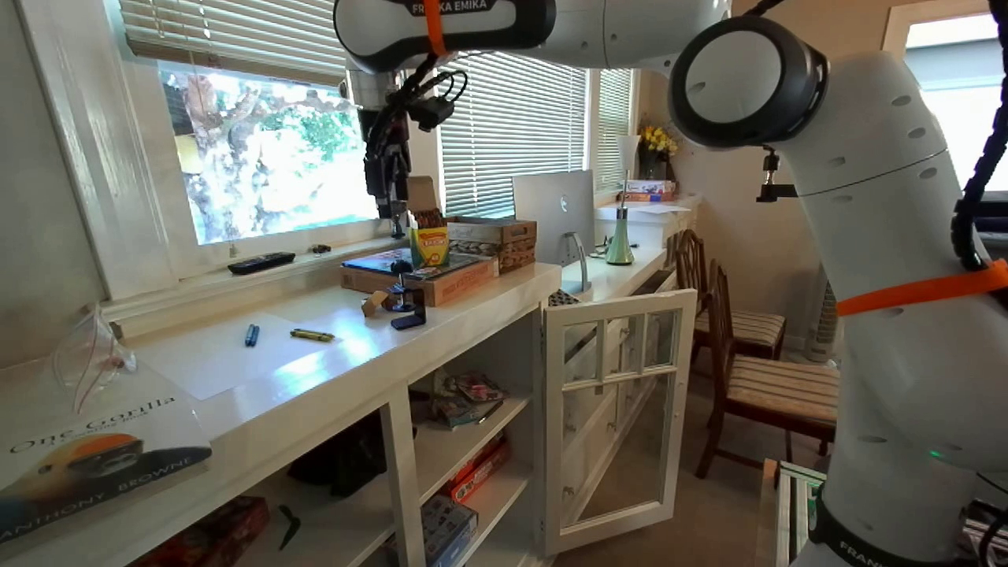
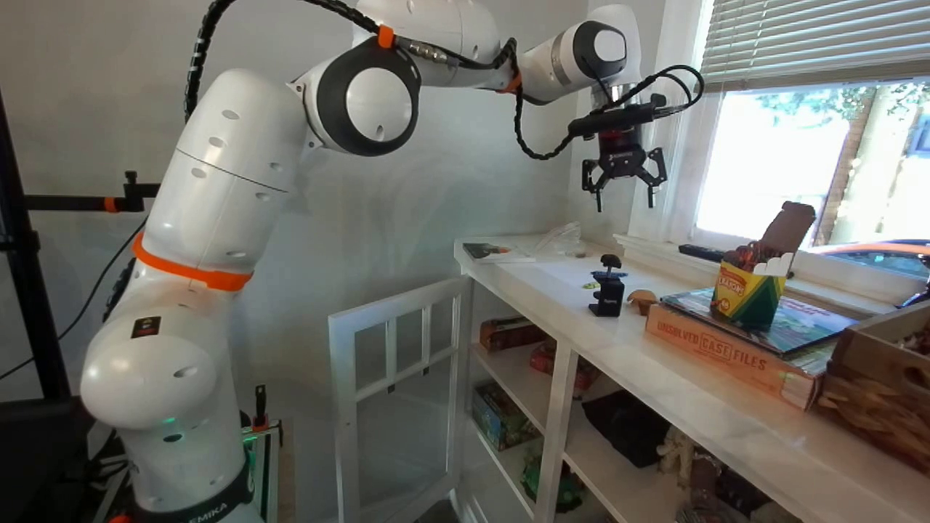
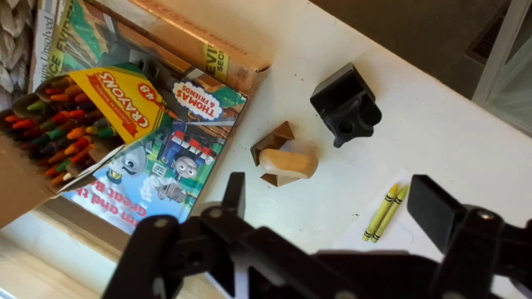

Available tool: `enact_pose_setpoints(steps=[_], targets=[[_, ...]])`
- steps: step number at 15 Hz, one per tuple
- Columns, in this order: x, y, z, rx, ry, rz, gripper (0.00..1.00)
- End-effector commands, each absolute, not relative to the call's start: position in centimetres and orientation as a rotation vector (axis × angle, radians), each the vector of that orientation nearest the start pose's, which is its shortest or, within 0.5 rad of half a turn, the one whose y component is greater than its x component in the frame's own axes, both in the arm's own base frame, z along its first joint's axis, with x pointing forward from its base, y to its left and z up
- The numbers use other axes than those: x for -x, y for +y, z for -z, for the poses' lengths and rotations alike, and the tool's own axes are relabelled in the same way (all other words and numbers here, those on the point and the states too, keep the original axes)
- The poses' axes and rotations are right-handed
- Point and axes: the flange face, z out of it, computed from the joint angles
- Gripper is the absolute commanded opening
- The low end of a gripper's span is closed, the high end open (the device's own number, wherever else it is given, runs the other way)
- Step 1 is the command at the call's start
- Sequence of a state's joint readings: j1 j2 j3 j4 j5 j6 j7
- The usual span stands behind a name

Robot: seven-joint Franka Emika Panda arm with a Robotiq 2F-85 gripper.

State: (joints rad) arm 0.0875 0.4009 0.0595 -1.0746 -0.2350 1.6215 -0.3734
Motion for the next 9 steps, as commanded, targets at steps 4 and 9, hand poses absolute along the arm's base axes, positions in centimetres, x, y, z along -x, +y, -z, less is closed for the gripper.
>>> enact_pose_setpoints(steps=[4,9], targets=[[-65.1,6.0,-61.3,3.227,-0.588,0.12,1.0],[-64.7,4.5,-61.7,3.256,-0.356,0.171,1.0]])
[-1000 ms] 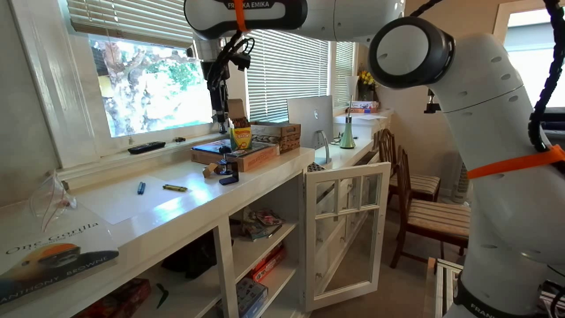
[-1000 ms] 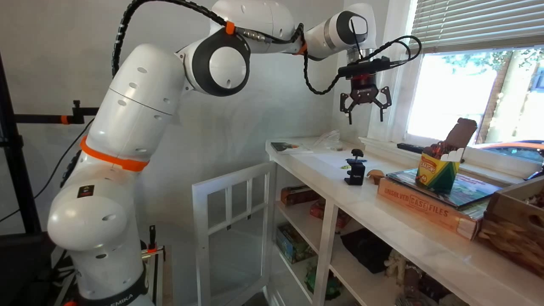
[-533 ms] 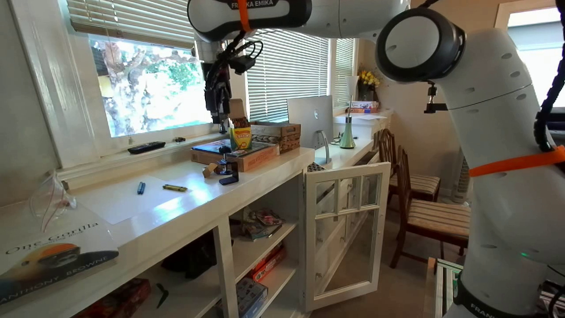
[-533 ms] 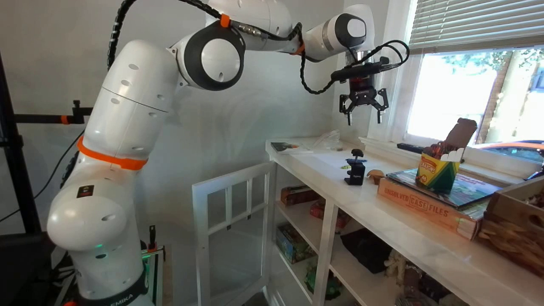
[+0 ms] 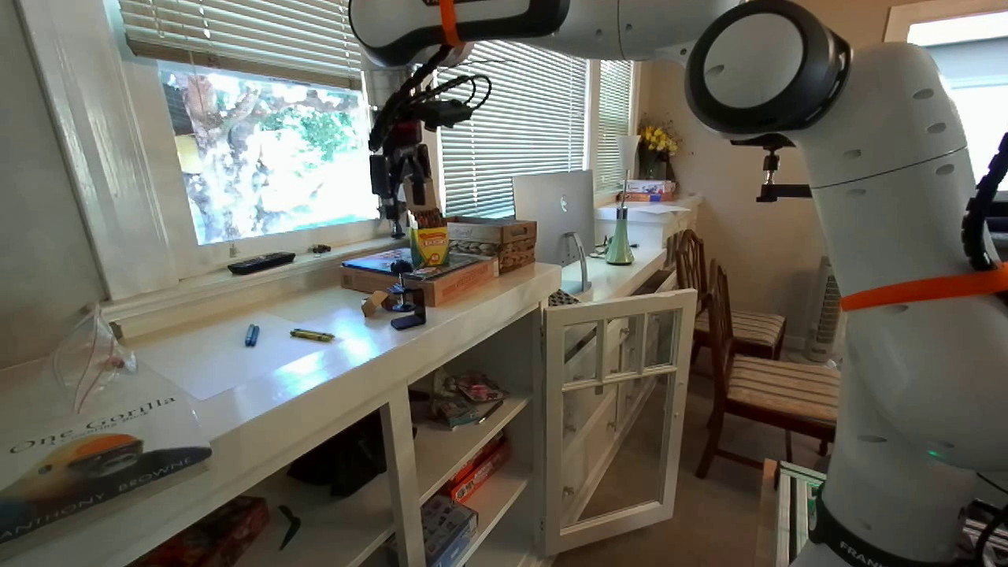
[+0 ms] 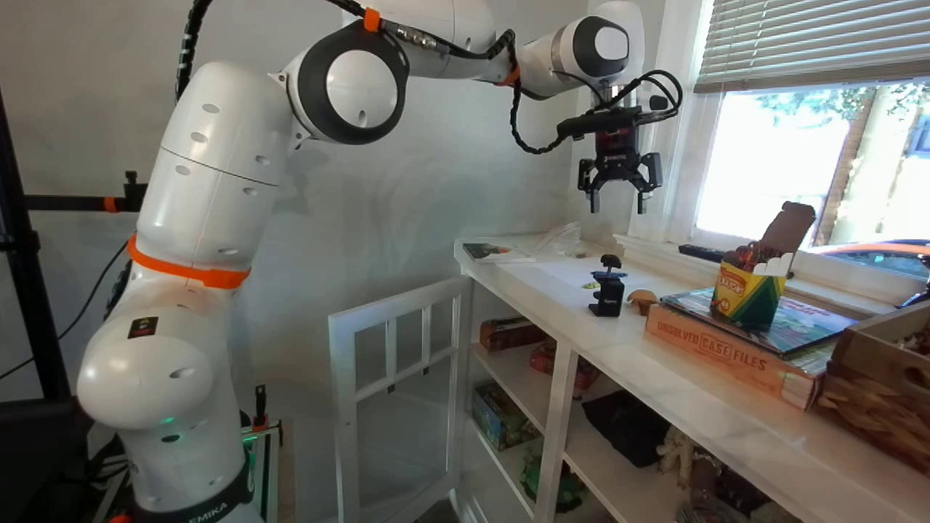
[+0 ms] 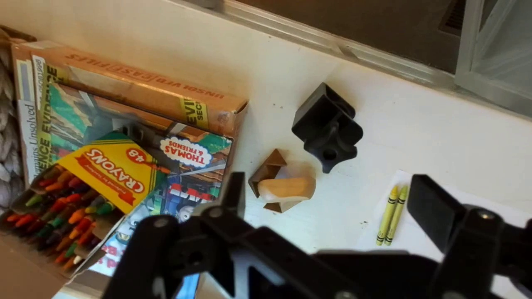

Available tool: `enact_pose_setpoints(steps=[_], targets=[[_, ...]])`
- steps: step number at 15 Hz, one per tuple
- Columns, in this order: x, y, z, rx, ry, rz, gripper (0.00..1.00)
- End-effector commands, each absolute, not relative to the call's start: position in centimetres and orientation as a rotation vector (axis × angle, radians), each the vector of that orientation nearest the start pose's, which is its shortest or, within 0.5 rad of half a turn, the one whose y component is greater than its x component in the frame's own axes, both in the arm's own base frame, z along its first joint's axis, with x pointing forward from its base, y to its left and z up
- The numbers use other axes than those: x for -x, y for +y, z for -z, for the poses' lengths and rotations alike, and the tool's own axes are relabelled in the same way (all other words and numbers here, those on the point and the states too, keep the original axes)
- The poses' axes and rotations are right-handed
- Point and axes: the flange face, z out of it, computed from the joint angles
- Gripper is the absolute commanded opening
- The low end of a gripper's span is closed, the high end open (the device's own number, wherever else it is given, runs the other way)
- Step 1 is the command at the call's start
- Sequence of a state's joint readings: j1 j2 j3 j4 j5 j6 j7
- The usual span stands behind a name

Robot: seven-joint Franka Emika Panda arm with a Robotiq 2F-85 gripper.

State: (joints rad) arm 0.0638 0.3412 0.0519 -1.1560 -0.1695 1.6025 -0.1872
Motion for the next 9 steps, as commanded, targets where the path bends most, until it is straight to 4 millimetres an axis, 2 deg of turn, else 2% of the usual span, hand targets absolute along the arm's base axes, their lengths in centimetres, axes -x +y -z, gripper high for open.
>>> enact_pose_setpoints(steps=[1,6,9], targets=[[-64.4,4.4,-61.6,3.264,-0.323,0.16,1.0],[-63.8,3.5,-61.9,3.267,-0.228,0.177,1.0],[-63.8,3.4,-61.8,3.245,-0.295,0.194,1.0]])
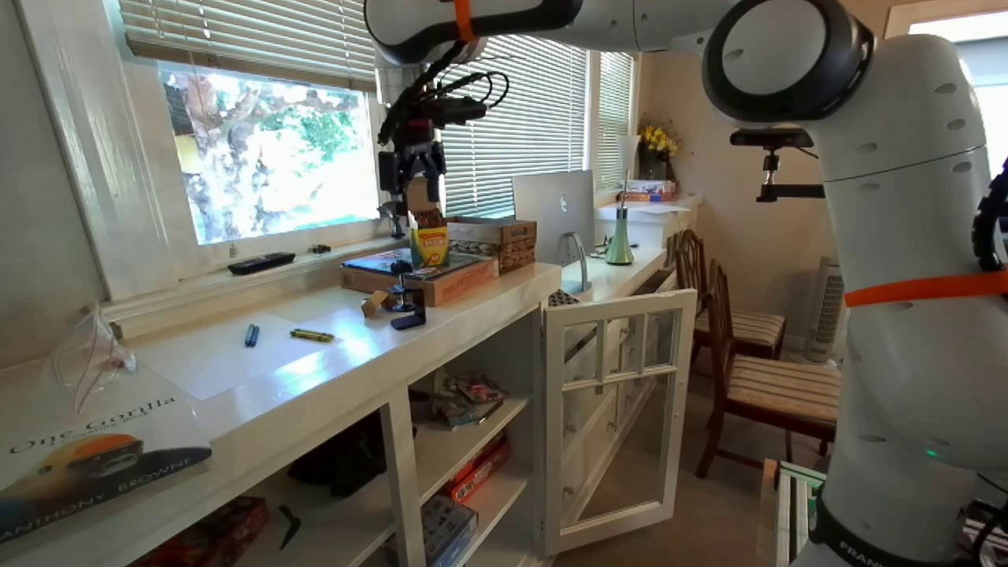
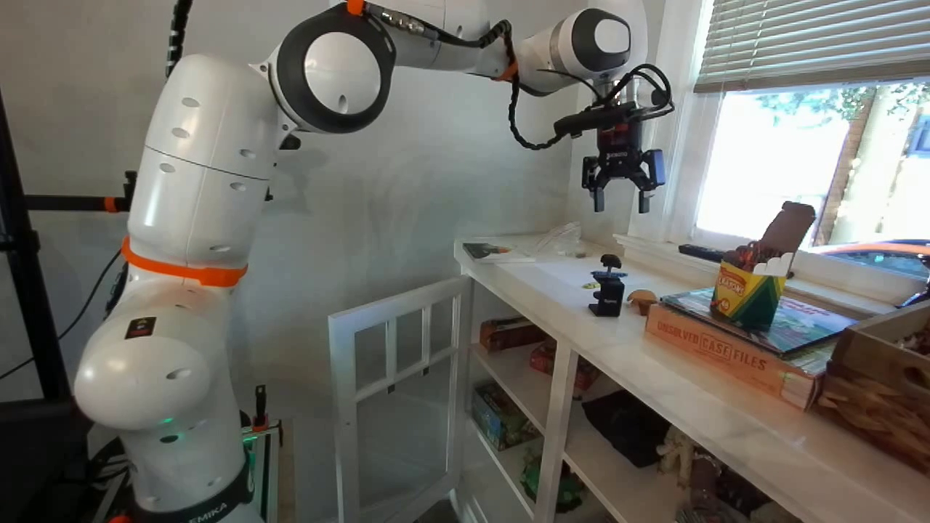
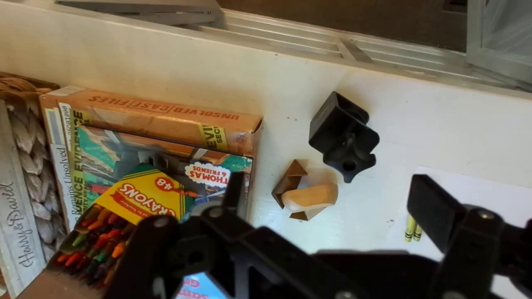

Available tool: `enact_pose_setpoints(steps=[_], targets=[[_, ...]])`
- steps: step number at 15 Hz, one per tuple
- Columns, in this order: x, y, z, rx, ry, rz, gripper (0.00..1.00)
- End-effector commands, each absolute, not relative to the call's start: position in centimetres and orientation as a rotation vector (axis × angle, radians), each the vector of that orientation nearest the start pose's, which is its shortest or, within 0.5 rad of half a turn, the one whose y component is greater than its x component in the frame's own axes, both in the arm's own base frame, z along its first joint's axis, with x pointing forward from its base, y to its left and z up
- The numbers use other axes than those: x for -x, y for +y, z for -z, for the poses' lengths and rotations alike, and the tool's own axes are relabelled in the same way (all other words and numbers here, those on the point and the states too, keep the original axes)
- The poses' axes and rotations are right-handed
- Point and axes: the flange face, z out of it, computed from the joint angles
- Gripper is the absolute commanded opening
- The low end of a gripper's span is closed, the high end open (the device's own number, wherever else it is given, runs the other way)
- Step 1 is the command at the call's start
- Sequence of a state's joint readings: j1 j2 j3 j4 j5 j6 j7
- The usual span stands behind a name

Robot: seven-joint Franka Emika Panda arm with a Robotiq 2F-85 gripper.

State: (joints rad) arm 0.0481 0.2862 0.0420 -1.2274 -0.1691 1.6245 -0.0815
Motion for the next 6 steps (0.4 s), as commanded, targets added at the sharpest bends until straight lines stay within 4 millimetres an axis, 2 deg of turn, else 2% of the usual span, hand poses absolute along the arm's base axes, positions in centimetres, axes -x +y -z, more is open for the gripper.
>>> enact_pose_setpoints(steps=[1,2,6], targets=[[-63.82,3.42,-61.73,3.202,-0.359,0.193,1.0],[-64.4,3.62,-62.07,3.263,-0.304,0.181,1.0],[-64.47,3.48,-61.94,3.234,-0.342,0.183,1.0]])
